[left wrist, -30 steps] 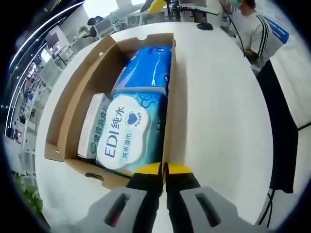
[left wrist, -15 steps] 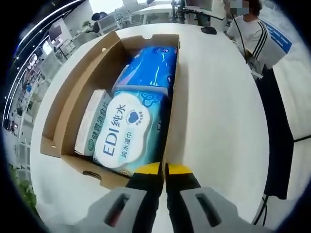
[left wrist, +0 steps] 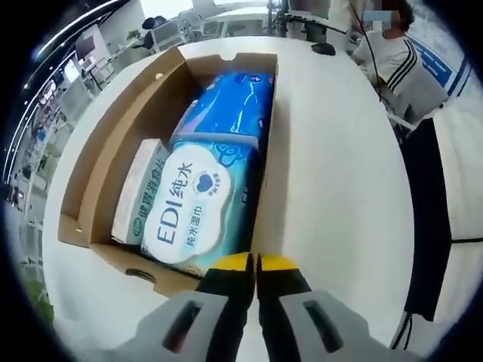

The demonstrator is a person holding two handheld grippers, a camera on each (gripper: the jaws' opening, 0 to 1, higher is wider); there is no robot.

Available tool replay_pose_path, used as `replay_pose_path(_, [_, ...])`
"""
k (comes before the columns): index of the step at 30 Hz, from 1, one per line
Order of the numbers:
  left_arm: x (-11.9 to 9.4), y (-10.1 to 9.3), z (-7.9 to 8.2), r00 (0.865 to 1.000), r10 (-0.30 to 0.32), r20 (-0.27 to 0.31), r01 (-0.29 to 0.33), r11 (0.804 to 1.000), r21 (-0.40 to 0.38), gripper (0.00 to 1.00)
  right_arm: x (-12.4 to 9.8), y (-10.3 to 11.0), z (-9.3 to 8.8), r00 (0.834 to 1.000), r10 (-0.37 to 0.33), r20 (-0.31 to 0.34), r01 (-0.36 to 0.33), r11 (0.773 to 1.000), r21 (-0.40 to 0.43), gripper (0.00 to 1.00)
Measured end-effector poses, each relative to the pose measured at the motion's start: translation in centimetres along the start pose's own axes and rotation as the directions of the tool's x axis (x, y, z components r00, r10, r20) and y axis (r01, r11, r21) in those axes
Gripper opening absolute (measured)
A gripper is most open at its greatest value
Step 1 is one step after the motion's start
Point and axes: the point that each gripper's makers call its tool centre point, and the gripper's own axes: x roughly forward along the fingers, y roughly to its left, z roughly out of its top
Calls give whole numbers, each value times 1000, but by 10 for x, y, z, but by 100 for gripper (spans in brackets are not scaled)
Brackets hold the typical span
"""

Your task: Operate the shoe box by opening the lid, removing the specified soft item, and placing it in the target area until the item is outside and the box remains undamaged.

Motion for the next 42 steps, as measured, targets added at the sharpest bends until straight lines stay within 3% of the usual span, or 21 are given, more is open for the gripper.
replay_pose_path(7, [1,1,0,1000,-14,5,14,1000,0,1,-9,11,-6,997,-65,-37,65,998,4,94])
replay_pose_path(11, [1,0,0,1000,-8,5,8,1000,12,1,-9,12,-5,995,-90,-33,92,995,45,88])
replay_pose_path(13, [1,0,0,1000,1,-3,-1,1000,7,1,-6,22,18,994,-48,93,42,997,61,80])
replay_pose_path(14, [1,1,0,1000,-2,-2,2,1000,15,1,-5,20,24,991,-64,117,58,997,52,74])
replay_pose_path(16, [1,2,0,1000,-11,6,11,1000,16,1,-3,18,24,993,-65,96,66,998,-3,66])
replay_pose_path(19, [1,-1,0,1000,5,11,-5,999,39,1,6,24,26,998,6,63,-2,998,-69,66])
replay_pose_path(21, [3,1,0,1000,15,0,-15,999,33,1,10,23,20,999,43,-6,-43,996,-81,63])
replay_pose_path(22, [3,1,0,1000,18,-7,-18,1000,19,1,10,26,27,996,84,28,-80,990,-120,63])
replay_pose_path(25, [3,1,0,999,25,-27,-25,999,28,1,9,29,27,991,135,17,-132,983,-130,68])
replay_pose_path(28, [2,0,-1,998,60,-22,-59,997,43,1,6,26,21,991,133,-9,-132,969,-211,68])
replay_pose_path(30, [2,1,0,997,74,-31,-73,997,21,2,8,20,-1,987,129,-98,-149,960,-238,66])
replay_pose_path(32, [3,1,-1,994,81,-68,-77,996,51,2,17,12,-8,985,135,-106,-157,957,-244,62])
replay_pose_path(34, [3,0,-1,994,79,-81,-74,995,64,2,20,16,-18,968,207,-139,-233,949,-212,53])
replay_pose_path(36, [4,1,-2,994,66,-87,-60,996,67,1,25,8,-16,968,217,-129,-241,947,-210,58])
replay_pose_path(39, [3,1,-2,995,62,-83,-57,996,63,1,27,3,-13,973,197,-116,-220,947,-234,52])
replay_pose_path(40, [3,1,-2,995,63,-82,-58,996,65,1,27,3,-11,973,207,-104,-226,949,-222,54])
replay_pose_path(41, [4,1,-3,995,65,-81,-60,996,64,1,30,7,0,972,232,-33,-234,952,-197,60])
replay_pose_path(42, [5,1,-3,994,66,-83,-61,996,58,1,30,7,-1,969,241,-43,-245,953,-176,62])
